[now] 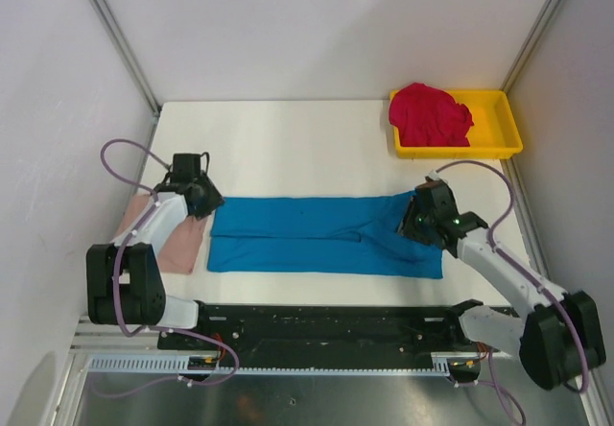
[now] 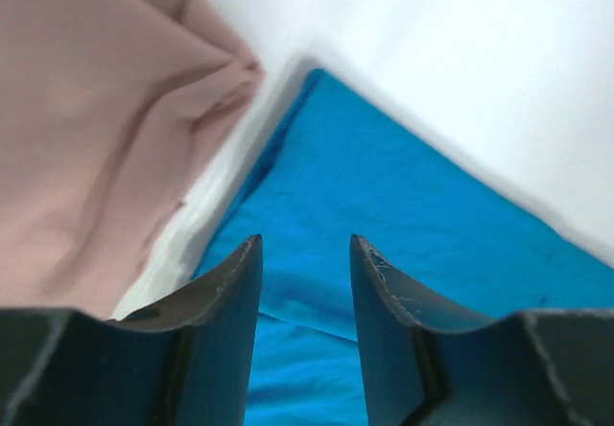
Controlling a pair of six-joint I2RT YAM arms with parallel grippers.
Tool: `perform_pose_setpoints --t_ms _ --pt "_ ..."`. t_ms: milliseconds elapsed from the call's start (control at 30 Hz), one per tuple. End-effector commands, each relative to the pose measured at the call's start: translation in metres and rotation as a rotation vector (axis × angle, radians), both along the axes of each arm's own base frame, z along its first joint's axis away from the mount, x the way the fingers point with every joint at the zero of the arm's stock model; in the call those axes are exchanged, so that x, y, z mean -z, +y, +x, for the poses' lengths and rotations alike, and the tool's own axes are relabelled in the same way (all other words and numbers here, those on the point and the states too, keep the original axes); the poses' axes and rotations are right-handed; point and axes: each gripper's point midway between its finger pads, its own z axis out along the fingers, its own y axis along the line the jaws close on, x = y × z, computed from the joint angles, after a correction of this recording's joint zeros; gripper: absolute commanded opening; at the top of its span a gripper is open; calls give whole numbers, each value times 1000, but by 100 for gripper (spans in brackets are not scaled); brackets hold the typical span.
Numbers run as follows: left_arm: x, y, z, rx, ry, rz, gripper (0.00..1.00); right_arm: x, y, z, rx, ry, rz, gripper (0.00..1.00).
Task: Fold and stack the t-shirts
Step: Fold the other side of the tshirt into a rectangle
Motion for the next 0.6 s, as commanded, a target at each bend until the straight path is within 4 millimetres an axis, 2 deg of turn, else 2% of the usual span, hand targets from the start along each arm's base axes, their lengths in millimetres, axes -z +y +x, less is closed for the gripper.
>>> perform_pose_setpoints --t_ms 0,300,400,567 --pt "-18 -31 20 142 -60 -24 43 -22 29 45 -52 -111 -2 42" --pt "8 -134 18 424 7 -105 33 -12 47 80 -68 -105 -45 41" --pt "16 -150 16 458 25 -133 32 -3 55 86 -106 -102 -44 44" --pt "20 -157 15 481 33 -143 32 15 62 92 -146 -83 -54 49"
